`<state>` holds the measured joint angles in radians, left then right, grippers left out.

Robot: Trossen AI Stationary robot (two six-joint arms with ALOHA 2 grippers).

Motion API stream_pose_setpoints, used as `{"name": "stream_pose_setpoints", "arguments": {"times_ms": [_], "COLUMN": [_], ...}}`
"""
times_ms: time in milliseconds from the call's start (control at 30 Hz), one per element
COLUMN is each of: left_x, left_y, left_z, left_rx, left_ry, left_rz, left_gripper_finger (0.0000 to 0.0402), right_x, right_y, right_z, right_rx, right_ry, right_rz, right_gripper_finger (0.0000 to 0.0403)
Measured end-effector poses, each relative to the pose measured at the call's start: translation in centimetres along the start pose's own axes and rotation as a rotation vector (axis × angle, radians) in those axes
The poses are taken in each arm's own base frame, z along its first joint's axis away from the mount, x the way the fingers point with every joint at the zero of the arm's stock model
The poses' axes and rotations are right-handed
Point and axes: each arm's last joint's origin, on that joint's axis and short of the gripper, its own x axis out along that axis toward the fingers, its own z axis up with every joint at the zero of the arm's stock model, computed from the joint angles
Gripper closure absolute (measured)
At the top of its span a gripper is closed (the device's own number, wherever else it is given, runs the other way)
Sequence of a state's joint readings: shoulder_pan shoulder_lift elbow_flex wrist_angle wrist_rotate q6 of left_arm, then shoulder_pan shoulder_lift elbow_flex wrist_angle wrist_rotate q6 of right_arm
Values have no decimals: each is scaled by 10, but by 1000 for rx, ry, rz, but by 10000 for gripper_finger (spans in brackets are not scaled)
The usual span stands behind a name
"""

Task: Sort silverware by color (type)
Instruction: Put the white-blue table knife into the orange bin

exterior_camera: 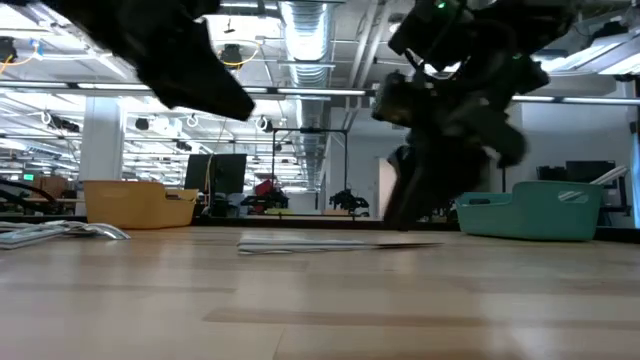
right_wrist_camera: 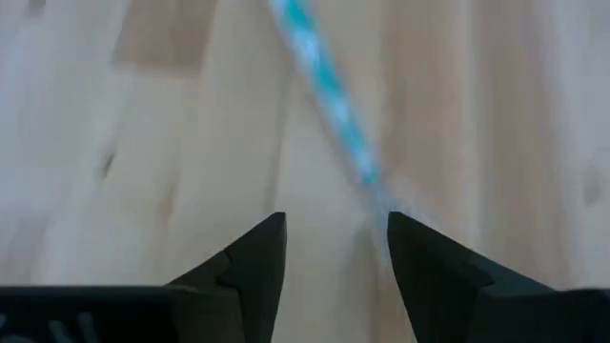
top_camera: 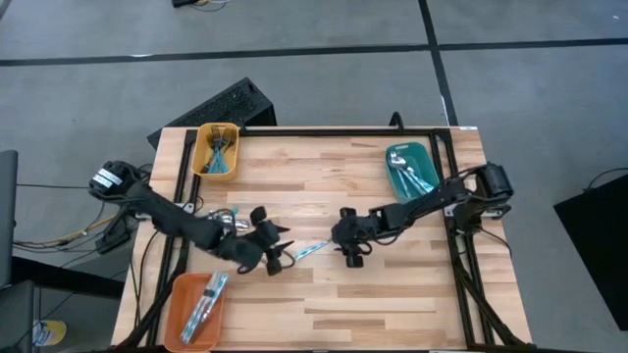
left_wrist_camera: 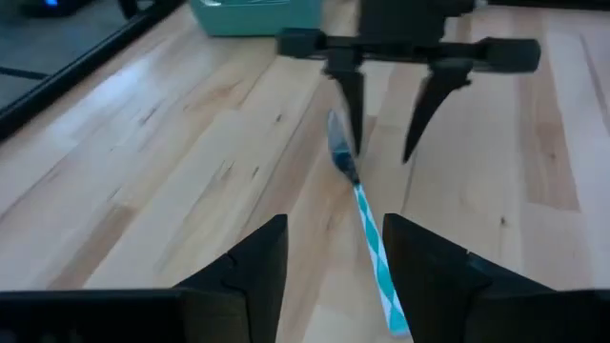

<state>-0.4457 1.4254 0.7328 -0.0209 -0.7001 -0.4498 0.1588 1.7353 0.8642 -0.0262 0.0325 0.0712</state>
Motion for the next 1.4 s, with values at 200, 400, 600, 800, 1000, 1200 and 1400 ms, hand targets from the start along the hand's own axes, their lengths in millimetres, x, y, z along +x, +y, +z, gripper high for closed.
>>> {"name": "stream_pose_setpoints", "arguments": {"times_ms": [200, 400, 600, 800, 1000, 1200, 1400], "left_x": [31, 67, 93, 120, 135, 143, 150], "left_y": [9, 7, 4, -8, -12, -8, -3], "left_z": [8, 6, -4, -17, -30, -35, -37], "left_rx": [34, 51, 88, 89, 113, 127, 94], "left_ry": [-7, -33, 36, 64, 118, 148, 176], "left_rz": [-87, -126, -129, -209, -186, -172, -192], "left_gripper_finger": [239, 239, 239, 239, 240, 300, 387], "right_x": [-15, -54, -85, -93, -85, -80, -82], "right_y": [-6, -9, -11, -7, -6, -5, -5], "right_z": [9, 14, 19, 17, 15, 12, 11], "right_rx": [25, 58, 149, 175, 213, 229, 271], "right_ry": [-52, -79, -135, -146, -127, -96, -100], "right_rz": [-56, -128, -220, -254, -261, -264, -273], "right_gripper_finger": [218, 231, 233, 233, 234, 234, 234]}}
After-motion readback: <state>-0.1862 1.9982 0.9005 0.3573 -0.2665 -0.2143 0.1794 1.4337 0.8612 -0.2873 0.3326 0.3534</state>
